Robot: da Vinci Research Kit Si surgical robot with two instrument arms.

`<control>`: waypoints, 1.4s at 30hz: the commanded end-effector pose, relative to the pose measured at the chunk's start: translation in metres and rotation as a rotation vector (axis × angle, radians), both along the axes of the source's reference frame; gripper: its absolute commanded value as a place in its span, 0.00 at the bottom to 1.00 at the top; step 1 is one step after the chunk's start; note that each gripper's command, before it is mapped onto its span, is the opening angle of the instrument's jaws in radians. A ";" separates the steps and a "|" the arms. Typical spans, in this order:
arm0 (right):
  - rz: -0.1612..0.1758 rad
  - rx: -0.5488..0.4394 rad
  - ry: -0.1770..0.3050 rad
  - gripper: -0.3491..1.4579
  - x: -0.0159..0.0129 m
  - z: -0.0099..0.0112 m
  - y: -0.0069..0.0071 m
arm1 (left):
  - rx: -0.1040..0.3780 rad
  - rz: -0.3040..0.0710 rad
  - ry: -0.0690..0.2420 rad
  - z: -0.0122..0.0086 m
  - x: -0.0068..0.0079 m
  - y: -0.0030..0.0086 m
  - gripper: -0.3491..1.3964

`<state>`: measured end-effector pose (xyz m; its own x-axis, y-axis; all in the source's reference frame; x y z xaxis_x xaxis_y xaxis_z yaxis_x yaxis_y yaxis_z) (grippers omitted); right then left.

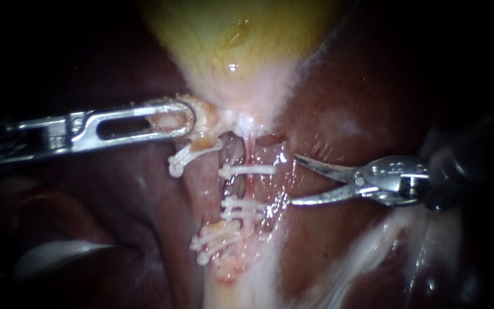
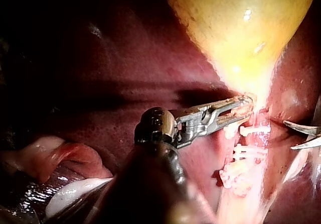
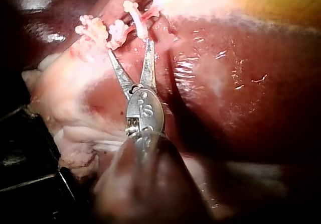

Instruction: Go to the cutting position right tube

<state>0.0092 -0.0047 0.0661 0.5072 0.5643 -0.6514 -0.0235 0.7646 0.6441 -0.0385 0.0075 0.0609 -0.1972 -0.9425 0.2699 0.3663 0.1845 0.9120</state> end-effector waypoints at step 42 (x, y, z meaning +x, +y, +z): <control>-0.098 0.396 0.154 0.94 0.0079 0.0065 -0.0005 | -0.004 0.004 -0.003 0.0008 -0.0001 -0.0003 0.00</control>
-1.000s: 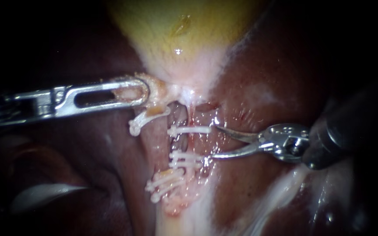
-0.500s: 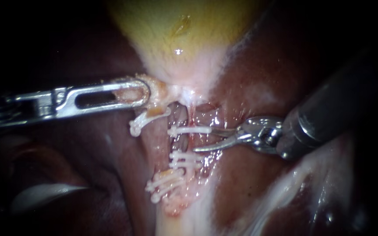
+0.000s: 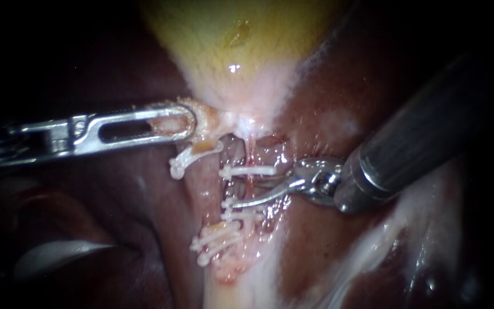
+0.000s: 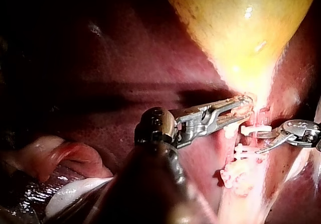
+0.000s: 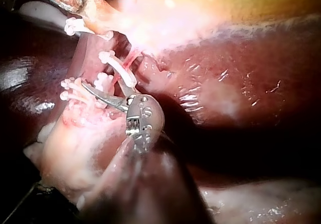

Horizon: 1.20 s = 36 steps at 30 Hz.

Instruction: Go to the cutting position right tube

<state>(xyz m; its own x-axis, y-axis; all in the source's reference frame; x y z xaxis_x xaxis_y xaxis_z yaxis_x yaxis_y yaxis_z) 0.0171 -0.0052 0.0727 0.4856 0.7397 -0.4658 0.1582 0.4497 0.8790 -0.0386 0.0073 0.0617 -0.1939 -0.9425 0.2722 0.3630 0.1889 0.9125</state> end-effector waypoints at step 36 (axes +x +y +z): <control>0.041 0.048 0.188 0.92 0.0061 0.0022 -0.0019 | -0.004 0.001 0.000 0.0012 0.0002 0.0001 0.00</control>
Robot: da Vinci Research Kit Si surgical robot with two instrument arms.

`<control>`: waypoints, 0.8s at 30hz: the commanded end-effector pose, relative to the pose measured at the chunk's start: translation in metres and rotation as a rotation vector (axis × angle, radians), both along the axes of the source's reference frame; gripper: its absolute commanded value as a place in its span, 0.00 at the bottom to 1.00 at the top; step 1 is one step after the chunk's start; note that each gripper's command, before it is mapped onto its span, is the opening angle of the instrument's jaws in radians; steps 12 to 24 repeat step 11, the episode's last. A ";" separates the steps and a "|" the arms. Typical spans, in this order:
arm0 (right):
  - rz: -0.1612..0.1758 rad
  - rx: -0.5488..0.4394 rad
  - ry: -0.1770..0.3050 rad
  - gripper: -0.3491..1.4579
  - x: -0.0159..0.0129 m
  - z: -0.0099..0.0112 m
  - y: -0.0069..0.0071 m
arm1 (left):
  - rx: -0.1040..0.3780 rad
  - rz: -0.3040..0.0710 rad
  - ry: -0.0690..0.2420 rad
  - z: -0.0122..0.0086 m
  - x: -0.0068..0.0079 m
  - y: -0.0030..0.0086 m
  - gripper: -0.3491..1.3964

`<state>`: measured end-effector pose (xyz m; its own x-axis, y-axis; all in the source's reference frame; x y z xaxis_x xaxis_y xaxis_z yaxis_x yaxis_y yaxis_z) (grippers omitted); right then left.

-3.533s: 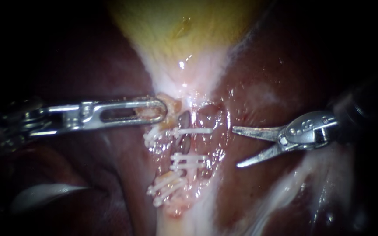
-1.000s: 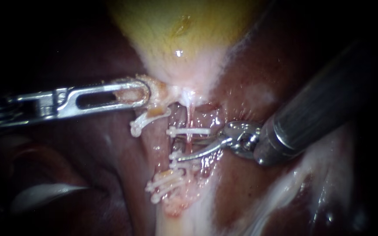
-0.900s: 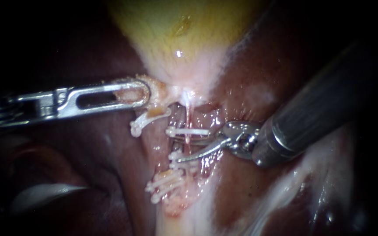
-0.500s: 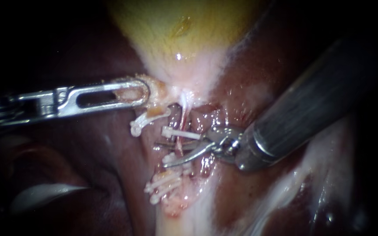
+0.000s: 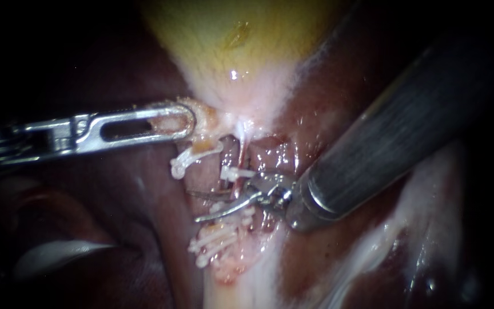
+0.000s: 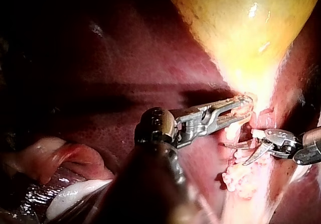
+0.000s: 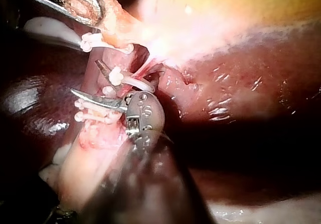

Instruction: Go to the cutting position right tube

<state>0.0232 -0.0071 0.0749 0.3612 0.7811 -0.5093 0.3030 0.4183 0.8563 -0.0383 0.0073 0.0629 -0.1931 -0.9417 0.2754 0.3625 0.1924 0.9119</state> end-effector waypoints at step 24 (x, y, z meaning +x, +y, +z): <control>-0.003 0.000 0.001 0.91 -0.0003 0.0000 0.0000 | -0.001 0.000 0.000 0.0001 -0.0001 0.0000 0.00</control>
